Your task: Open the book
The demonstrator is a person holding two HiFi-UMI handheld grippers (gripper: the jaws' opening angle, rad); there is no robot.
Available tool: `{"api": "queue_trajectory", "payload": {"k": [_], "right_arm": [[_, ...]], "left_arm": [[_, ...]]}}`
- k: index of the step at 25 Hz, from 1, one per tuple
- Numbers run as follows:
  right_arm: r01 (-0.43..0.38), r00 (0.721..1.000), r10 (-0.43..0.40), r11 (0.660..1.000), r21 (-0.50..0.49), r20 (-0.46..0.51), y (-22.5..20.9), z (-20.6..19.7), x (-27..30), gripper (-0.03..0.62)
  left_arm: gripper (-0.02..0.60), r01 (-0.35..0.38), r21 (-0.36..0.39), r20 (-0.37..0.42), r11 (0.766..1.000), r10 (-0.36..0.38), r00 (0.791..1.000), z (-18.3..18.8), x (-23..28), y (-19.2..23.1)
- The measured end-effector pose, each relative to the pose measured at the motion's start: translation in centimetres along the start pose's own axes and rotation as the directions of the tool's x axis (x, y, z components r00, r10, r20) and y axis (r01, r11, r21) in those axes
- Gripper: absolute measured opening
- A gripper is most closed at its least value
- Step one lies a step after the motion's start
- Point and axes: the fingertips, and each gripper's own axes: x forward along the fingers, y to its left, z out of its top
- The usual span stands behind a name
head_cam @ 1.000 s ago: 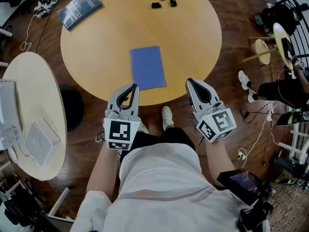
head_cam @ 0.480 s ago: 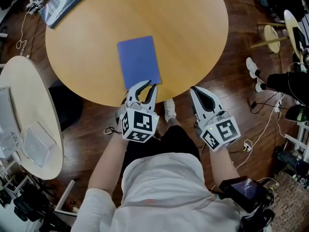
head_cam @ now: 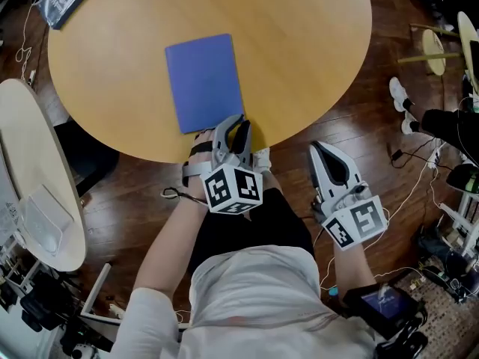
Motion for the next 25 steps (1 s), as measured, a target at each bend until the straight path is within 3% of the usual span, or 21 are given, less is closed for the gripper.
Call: {"api": "queue_trajectory", "payload": {"k": [8,25], "right_arm": [[-0.010,1.000,0.010,1.000,0.018,-0.009,0.6,-1.5,0.4,0.003],[-0.012,1.000,0.013,1.000,0.022,-0.026,0.6,-2.6,0.2,0.003]], "left_arm": [[0.072,-0.015,-0.021,-0.038,1.000,0.014,0.999,-1.8,0.6,-0.2],[0.072,0.000,-0.071,-0.053,0.997,-0.004,0.999,-2.0,1.2,-0.1]]}}
